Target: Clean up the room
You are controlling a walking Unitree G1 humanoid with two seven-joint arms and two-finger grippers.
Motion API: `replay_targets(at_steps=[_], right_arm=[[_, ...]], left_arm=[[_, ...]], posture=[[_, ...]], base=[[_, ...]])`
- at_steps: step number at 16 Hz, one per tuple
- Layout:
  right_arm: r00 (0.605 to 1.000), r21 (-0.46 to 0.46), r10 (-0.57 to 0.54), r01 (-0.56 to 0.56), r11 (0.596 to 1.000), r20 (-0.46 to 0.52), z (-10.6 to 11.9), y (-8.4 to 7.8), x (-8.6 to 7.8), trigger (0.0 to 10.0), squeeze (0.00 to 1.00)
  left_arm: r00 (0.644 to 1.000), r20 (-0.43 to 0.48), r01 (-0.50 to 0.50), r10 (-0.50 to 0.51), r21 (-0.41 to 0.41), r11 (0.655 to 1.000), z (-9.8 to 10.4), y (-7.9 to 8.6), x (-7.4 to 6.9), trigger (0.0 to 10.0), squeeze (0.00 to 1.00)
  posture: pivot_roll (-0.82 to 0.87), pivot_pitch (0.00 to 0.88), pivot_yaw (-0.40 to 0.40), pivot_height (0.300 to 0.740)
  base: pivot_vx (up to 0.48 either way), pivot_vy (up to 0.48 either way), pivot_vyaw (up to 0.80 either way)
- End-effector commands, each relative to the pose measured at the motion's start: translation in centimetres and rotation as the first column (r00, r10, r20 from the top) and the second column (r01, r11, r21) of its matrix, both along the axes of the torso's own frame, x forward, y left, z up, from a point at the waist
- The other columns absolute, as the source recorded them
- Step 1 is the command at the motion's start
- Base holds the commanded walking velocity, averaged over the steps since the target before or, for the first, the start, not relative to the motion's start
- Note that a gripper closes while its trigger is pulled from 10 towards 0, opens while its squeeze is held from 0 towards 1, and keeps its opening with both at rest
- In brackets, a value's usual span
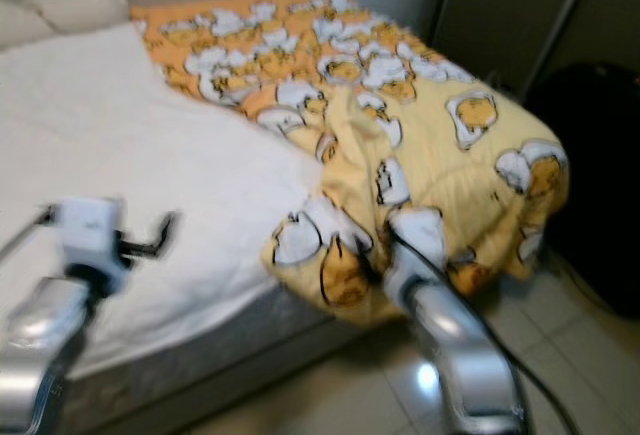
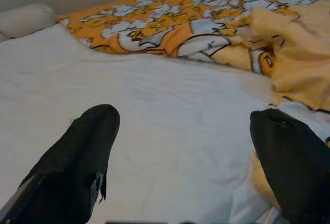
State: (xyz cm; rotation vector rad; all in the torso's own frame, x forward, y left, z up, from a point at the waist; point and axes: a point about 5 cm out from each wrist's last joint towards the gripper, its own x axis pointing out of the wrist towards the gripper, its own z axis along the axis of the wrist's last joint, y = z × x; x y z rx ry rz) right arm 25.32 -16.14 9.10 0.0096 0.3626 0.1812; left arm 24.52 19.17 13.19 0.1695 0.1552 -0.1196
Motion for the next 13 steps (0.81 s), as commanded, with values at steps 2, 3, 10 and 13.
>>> replay_targets(at_steps=[2, 3, 10, 13], right_arm=[[0.999, 0.016, 0.027, -0.027, 1.000, 0.029, 0.6, 1.0, 0.3, 10.0, 0.00], [0.999, 0.015, 0.027, -0.027, 1.000, 0.028, 0.6, 1.1, 0.3, 10.0, 0.00], [0.999, 0.026, 0.032, -0.033, 0.999, 0.015, 0.3, 1.2, -0.2, 10.0, 0.00], [0.999, 0.035, 0.045, -0.045, 0.998, 0.009, 0.2, 1.1, -0.6, 10.0, 0.00]], left_arm=[[1.000, -0.007, -0.011, 0.012, 0.018, 1.000, 0.1, 0.7, -0.2, 10.0, 0.87], [1.000, -0.011, -0.005, 0.005, 0.025, 1.000, 0.1, 0.6, -0.3, 10.0, 0.88], [0.999, -0.012, 0.045, -0.045, 0.000, 0.999, 0.2, 0.2, -0.7, 10.0, 0.87], [0.991, -0.050, 0.121, -0.122, -0.024, 0.992, -0.7, -0.3, -0.6, 10.0, 0.84]], posture=[[-0.06, 0.000, 0.001, 0.740], [-0.06, 0.000, 0.001, 0.740], [-0.06, 0.000, -0.001, 0.740], [-0.06, 0.000, 0.009, 0.740]], base=[[0.324, 0.000, 0.00], [0.326, 0.000, 0.00], [0.318, 0.000, -0.29], [0.000, 0.000, 0.00]])
